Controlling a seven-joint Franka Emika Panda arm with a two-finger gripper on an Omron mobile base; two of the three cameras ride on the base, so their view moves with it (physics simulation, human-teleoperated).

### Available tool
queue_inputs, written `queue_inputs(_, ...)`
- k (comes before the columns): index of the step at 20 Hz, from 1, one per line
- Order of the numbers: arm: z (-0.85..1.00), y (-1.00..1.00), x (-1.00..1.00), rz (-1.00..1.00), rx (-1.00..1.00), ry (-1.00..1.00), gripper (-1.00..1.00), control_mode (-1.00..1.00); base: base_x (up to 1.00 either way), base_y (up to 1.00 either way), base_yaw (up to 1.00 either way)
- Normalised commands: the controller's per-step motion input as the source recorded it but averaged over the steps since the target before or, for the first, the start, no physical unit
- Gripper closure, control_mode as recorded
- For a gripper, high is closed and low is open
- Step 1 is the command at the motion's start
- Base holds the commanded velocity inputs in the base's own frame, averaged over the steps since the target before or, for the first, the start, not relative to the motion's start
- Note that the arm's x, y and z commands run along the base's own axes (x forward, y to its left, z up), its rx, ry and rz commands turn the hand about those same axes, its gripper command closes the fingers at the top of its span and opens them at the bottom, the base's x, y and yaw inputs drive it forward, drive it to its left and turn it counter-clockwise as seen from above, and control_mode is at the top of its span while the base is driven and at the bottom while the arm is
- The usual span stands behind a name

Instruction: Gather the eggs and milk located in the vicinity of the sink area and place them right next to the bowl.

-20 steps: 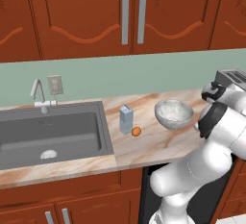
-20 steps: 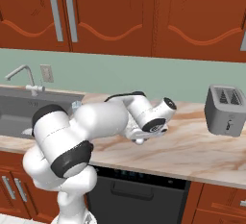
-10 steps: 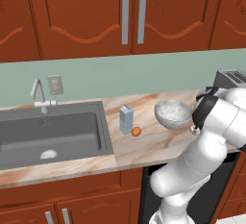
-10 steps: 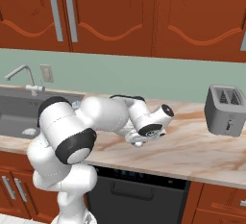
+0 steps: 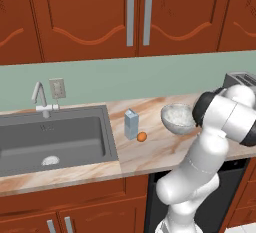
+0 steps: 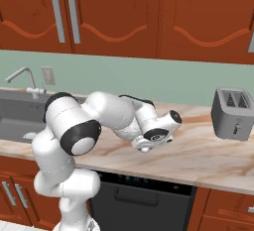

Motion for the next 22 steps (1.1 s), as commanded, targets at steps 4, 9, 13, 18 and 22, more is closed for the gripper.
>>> queue_inputs(4,0.0,-0.09,0.21,0.0,0.01,0.0,1.0,-1.0,0.0,0.0,0.0)
queue_inputs(9,0.0,0.0,0.17,0.01,0.01,-0.01,1.0,-1.0,0.0,0.0,0.0)
queue_inputs(13,-0.01,0.0,0.0,0.02,0.01,-0.02,1.0,-1.0,0.0,0.0,0.0)
queue_inputs(18,-0.08,0.0,0.02,0.03,0.0,-0.04,1.0,-1.0,0.0,0.0,0.0)
queue_inputs(22,-0.05,0.0,0.01,0.0,0.0,-0.02,1.0,-1.0,0.0,0.0,0.0)
